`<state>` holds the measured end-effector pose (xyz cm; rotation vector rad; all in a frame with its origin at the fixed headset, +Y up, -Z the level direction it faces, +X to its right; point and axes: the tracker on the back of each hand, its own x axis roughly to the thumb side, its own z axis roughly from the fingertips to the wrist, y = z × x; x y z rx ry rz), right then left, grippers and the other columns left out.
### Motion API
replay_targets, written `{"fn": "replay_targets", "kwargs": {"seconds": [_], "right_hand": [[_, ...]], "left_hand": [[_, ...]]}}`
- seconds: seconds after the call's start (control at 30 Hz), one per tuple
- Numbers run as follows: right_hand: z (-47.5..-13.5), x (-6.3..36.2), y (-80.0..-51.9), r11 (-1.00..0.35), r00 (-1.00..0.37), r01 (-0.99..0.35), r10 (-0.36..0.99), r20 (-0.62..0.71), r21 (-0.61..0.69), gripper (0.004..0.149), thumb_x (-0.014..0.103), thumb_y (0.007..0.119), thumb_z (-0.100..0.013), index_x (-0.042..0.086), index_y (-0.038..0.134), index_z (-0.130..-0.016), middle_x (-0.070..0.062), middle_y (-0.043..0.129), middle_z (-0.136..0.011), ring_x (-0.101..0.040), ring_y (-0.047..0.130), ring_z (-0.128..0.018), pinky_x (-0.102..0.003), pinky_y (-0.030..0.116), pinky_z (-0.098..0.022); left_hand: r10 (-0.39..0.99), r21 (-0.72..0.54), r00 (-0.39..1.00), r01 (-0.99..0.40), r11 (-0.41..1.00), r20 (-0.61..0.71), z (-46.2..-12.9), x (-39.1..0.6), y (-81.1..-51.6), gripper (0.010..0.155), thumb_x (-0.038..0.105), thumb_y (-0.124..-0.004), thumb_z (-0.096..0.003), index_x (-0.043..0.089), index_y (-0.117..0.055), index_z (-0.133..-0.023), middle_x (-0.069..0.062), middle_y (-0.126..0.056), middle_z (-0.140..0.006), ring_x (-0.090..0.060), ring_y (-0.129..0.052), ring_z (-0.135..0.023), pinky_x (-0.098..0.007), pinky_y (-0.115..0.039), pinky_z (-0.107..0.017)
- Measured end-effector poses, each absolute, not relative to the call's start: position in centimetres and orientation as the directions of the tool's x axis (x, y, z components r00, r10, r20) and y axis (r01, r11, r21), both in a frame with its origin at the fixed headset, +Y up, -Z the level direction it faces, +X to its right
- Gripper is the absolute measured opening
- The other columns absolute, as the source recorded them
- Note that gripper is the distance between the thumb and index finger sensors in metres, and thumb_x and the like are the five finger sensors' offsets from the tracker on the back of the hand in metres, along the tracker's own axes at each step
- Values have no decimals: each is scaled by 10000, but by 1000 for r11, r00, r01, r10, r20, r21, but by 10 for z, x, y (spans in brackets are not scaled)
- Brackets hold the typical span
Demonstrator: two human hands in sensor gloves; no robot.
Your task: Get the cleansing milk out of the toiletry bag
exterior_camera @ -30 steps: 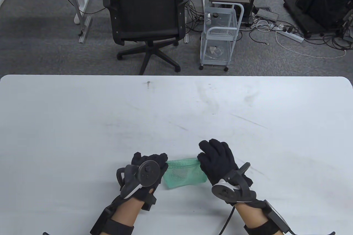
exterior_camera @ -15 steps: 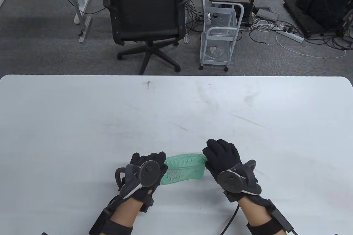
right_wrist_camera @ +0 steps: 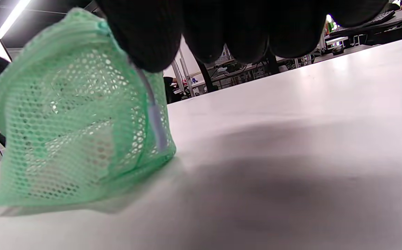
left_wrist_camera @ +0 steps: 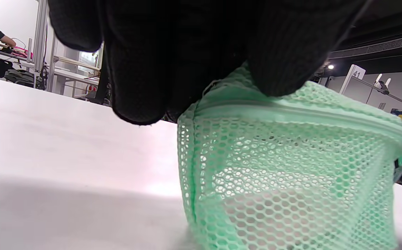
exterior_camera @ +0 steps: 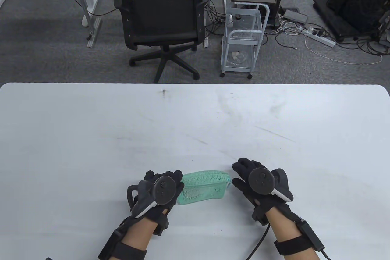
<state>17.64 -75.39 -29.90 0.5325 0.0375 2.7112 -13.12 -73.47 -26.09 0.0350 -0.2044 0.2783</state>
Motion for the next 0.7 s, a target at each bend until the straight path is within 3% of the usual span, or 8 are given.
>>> {"fn": "replay_targets", "kwargs": {"seconds": [0.4, 0.7], "right_hand": [[-298, 171, -758, -914, -792, -381, 399, 463, 136, 658, 317, 902, -507, 58, 677, -1068, -291, 650, -1133, -643, 704, -914, -746, 585, -638], [-293, 163, -757, -919, -749, -384, 368, 550, 93, 565, 281, 909, -504, 78, 761, -1010, -271, 702, -1108, -629, 732, -905, -739, 608, -633]], "left_hand": [[266, 7, 941, -273, 962, 209, -260, -130, -735, 477, 427, -886, -488, 238, -903, -925, -98, -1011, -919, -406, -1044, -748, -654, -645, -702], [267, 8, 941, -275, 961, 210, -260, -130, -735, 477, 429, -883, -488, 237, -904, -924, -98, -1011, -919, -406, -1043, -749, -653, -645, -703]]}}
